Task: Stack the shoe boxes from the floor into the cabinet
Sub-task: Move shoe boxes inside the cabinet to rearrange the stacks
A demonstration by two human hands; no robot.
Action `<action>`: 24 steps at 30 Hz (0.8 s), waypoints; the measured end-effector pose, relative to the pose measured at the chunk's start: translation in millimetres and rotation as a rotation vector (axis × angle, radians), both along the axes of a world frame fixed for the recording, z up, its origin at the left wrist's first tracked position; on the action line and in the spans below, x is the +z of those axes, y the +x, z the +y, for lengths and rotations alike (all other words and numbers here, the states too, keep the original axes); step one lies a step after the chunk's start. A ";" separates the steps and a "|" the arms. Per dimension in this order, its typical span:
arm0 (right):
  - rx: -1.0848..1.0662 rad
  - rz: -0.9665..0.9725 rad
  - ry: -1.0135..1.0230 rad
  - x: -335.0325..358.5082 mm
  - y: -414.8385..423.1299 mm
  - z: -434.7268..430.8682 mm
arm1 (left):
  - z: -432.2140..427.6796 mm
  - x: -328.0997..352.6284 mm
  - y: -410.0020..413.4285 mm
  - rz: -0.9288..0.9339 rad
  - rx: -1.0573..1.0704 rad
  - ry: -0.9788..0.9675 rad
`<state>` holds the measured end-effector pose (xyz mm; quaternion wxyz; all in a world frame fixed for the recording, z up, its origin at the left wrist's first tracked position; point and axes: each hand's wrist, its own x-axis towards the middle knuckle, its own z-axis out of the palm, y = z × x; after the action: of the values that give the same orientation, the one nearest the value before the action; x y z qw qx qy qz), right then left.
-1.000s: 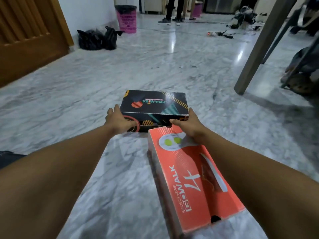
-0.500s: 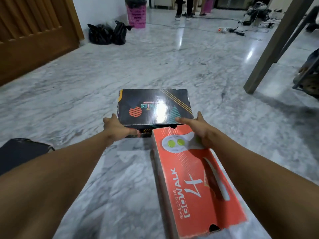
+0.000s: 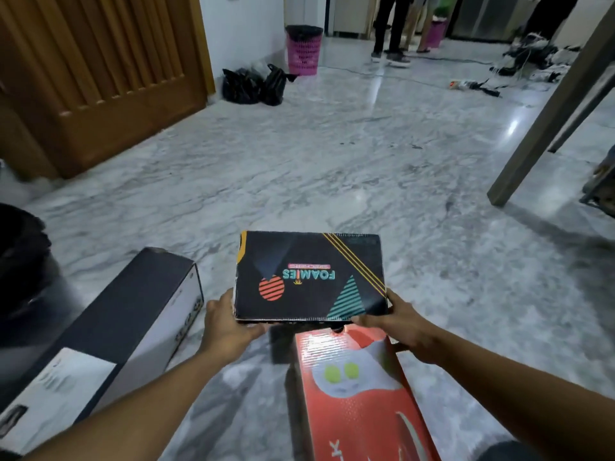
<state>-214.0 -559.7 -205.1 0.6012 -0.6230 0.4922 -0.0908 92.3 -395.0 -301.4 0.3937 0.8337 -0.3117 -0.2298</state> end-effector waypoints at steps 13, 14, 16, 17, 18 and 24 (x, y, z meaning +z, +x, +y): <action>0.113 -0.178 -0.276 53.0 21.0 -3.9 | -0.6 88.7 -4.8 0.161 0.107 -0.284; 0.108 -0.183 -0.313 57.5 21.1 -3.7 | -3.1 97.9 -5.1 0.152 0.113 -0.301; 0.108 -0.191 -0.370 68.3 20.8 -0.2 | -5.4 117.9 -4.6 0.127 0.138 -0.338; 0.109 -0.189 -0.396 76.6 20.8 2.1 | -5.2 129.6 -3.4 0.116 0.150 -0.352; 0.104 -0.184 -0.429 83.0 20.9 2.6 | -4.7 140.0 -0.6 0.110 0.165 -0.353; 0.082 -0.304 -0.615 166.4 26.5 24.9 | 29.8 239.2 2.4 0.067 0.182 -0.407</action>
<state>-187.4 -534.8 -38.6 0.4547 -0.7736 0.3213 -0.3025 94.7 -365.1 -62.3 0.5832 0.7536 -0.2616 -0.1534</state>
